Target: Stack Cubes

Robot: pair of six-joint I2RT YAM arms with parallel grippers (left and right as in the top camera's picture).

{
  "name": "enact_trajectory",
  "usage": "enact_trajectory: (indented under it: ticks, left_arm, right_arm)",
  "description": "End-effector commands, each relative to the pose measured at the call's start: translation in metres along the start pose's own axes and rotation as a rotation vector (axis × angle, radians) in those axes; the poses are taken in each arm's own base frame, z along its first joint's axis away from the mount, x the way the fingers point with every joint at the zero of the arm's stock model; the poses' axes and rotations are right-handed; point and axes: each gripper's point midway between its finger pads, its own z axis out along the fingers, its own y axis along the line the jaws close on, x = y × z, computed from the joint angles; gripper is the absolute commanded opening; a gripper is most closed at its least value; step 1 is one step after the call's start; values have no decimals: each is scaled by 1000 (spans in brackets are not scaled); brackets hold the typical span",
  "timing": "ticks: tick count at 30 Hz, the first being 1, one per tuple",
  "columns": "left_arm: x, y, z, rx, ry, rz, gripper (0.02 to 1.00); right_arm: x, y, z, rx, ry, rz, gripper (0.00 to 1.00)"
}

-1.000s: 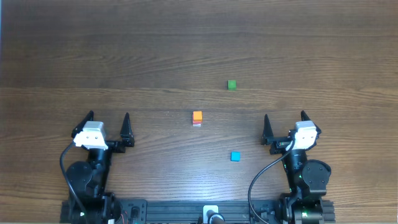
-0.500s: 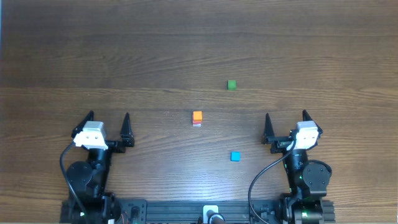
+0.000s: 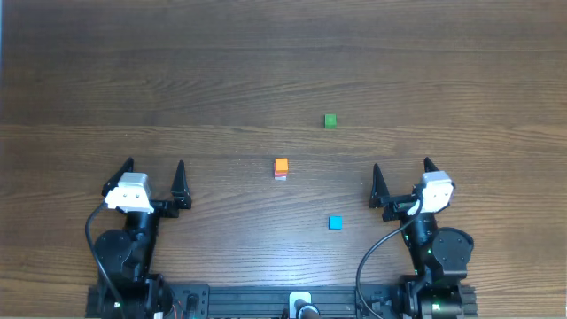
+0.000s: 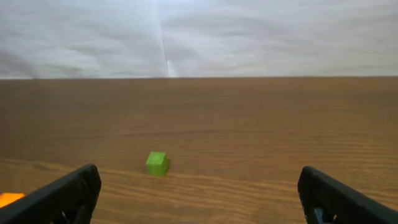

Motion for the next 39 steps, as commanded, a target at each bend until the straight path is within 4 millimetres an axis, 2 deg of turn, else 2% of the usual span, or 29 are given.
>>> enact_trajectory:
  ticks: [1,6,9,13,17,21,24,25,28,30,36,39]
  left_arm:
    - [1,-1,0,8,0,10,1000]
    - [1,-1,0,8,0,10,1000]
    - [1,-1,0,8,0,10,1000]
    - [1,-1,0,8,0,10,1000]
    - [1,-1,0,8,0,10,1000]
    - [1,-1,0,8,0,10,1000]
    - [1,-1,0,8,0,10,998]
    - [1,-1,0,8,0,10,1000]
    - [1,-1,0,8,0,10,1000]
    - [1,-1,0,8,0,10,1000]
    - [1,-1,0,8,0,10,1000]
    - [1,-1,0,8,0,10,1000]
  right_arm:
    - [-52,8,-7,-26,-43,-15,993]
    - [-86,12,-1,-32,49,-61,993]
    - [-101,18,11,-55,142,-75,991]
    - [-114,28,43,-77,322,-74,991]
    - [-110,44,79,-108,480,-88,991]
    - [-89,62,114,-125,627,-30,993]
    - [-63,71,137,-119,746,13,991]
    - [-43,76,149,-117,825,17,993]
    - [-14,81,162,-106,922,33,991]
    - [18,84,173,-89,1022,46,991]
    - [68,82,187,24,1200,44,993]
    - [84,82,190,75,1261,43,993]
